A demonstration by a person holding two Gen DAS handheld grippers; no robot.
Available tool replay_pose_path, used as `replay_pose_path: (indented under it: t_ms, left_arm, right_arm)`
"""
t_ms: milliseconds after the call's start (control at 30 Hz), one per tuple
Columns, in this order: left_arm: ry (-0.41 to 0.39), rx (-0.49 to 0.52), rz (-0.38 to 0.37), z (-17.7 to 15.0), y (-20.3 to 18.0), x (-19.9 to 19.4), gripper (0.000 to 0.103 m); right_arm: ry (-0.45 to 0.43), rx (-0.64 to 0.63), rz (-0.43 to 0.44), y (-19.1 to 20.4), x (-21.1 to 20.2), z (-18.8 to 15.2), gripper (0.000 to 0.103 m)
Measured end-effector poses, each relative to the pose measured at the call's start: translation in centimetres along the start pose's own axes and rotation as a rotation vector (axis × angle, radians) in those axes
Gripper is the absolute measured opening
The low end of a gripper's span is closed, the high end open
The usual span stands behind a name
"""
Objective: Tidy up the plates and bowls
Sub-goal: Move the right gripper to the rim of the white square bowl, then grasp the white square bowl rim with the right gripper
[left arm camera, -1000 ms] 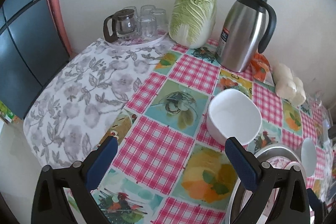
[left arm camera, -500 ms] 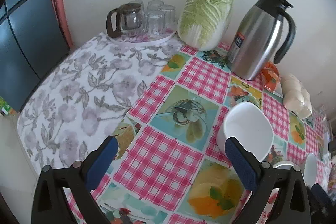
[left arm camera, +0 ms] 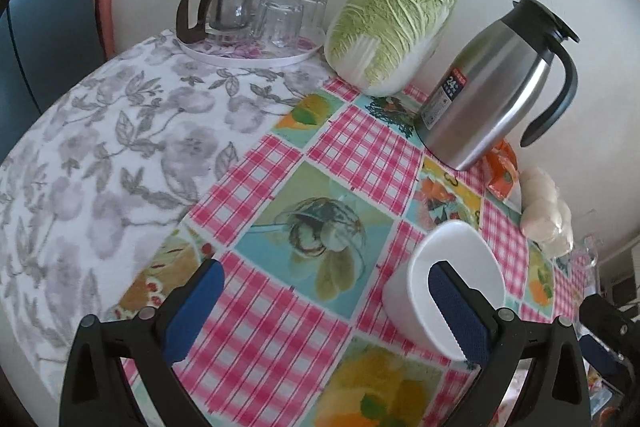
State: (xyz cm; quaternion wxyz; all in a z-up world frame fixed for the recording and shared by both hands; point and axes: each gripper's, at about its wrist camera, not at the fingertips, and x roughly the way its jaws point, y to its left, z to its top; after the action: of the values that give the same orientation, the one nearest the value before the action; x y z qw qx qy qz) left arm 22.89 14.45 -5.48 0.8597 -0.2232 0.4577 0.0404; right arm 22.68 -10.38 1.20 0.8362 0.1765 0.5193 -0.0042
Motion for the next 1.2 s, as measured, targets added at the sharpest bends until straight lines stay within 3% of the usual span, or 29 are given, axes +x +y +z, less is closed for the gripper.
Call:
replay_pose_path:
  t_ms: [267,433,633,833,900,967,1067,1133,1200]
  left_arm:
    - [0.006,-0.025,-0.043,0.2,0.1,2.2,0.103]
    - [0.061,-0.043,-0.101,0.2,-0.2,3.5,0.103]
    - [0.056,0.001,-0.076,0.0,-1.1,4.3,0.102]
    - [0.087,0.000,-0.103,-0.2,-1.2,5.3,0.089]
    - [0.099,0.005,-0.116,-0.3,-1.5,5.6,0.081]
    - [0.110,0.006,-0.133,-0.4,-1.7,5.8,0.078]
    - [0.117,0.019,-0.158,-0.6,-2.3,5.8,0.070]
    - [0.122,0.028,-0.161,-0.8,-2.7,5.9,0.068]
    - [0.132,0.031,-0.169,-1.0,-3.0,6.1,0.066]
  right_arm:
    - [0.039,0.041,-0.049,0.0,3.4,1.0,0.103]
    - [0.088,0.056,-0.067,-0.3,5.6,0.9,0.103]
    - [0.115,0.022,-0.124,0.3,7.2,0.9,0.102]
    - [0.111,-0.002,-0.176,0.4,8.3,1.2,0.101]
    - [0.114,-0.006,-0.185,0.4,8.6,1.2,0.093]
    - [0.119,-0.014,-0.184,0.6,8.9,1.2,0.070]
    - [0.130,-0.023,-0.190,0.9,9.3,1.1,0.050]
    - [0.132,-0.030,-0.193,1.0,9.5,1.0,0.039]
    - [0.139,-0.031,-0.187,1.1,9.8,0.9,0.036]
